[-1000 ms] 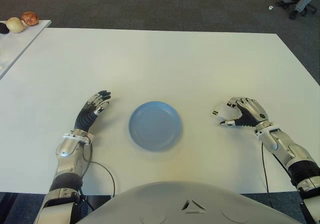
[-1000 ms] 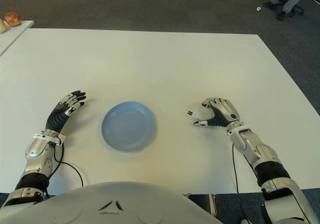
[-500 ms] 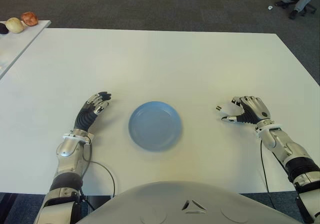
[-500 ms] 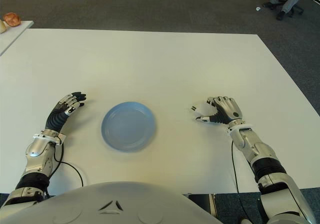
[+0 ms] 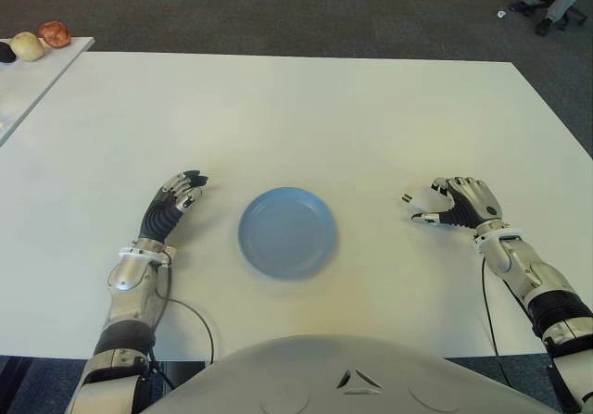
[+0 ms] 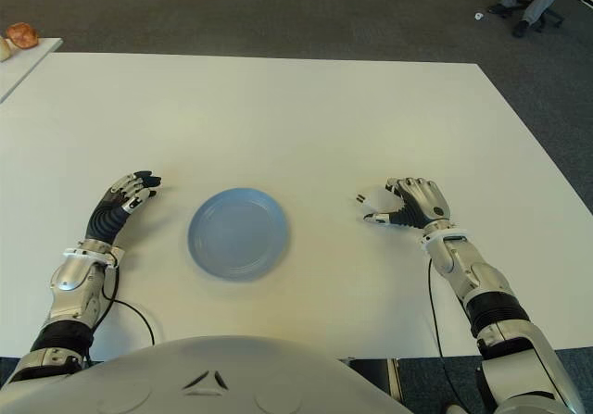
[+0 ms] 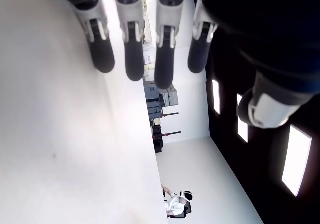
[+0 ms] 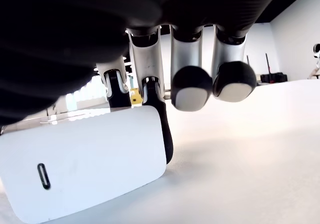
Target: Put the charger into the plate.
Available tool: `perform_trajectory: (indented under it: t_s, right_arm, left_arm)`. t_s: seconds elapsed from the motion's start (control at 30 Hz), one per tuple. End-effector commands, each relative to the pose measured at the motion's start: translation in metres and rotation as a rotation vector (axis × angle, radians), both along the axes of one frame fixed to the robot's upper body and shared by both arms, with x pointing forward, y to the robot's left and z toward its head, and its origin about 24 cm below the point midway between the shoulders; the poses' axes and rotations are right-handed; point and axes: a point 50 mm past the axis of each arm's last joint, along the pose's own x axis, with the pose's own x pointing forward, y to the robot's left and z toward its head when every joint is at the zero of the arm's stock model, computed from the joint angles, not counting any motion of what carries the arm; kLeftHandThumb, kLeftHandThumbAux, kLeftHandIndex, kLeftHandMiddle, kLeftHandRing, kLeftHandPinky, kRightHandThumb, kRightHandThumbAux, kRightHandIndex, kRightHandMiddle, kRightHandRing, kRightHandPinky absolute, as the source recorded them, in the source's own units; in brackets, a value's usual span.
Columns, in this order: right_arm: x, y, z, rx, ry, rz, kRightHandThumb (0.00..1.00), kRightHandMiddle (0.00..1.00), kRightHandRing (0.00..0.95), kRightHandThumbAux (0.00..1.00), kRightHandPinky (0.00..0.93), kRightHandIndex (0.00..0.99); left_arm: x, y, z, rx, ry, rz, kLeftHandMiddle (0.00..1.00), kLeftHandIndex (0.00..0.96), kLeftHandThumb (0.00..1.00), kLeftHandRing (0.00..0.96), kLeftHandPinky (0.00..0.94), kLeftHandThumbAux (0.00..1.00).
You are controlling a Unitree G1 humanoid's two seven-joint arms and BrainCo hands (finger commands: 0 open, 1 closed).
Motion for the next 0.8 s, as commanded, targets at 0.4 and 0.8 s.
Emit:
perform_trajectory:
  t_s: [0.4,0.8]
  right_arm:
    - [0.000,-0.001,-0.001,-0.046,0.030,0.018,0.915,0.940,0.917,0.713,0.907,0.898]
    - [0.028,0.018,0.062,-0.007,-0.188,0.115,0.930,0.932,0.919,0.704,0.903,0.890]
  left_arm:
    - [-0.014,-0.017,-0.025,-0.060,0.124,-0.002,0.285,0.241,0.000,0.243,0.221,0.488]
    - [-0.010,-0.023,-0.026,-0.076,0.106,-0.011,0.291,0.252,0.000,0.244,0.212,0.483]
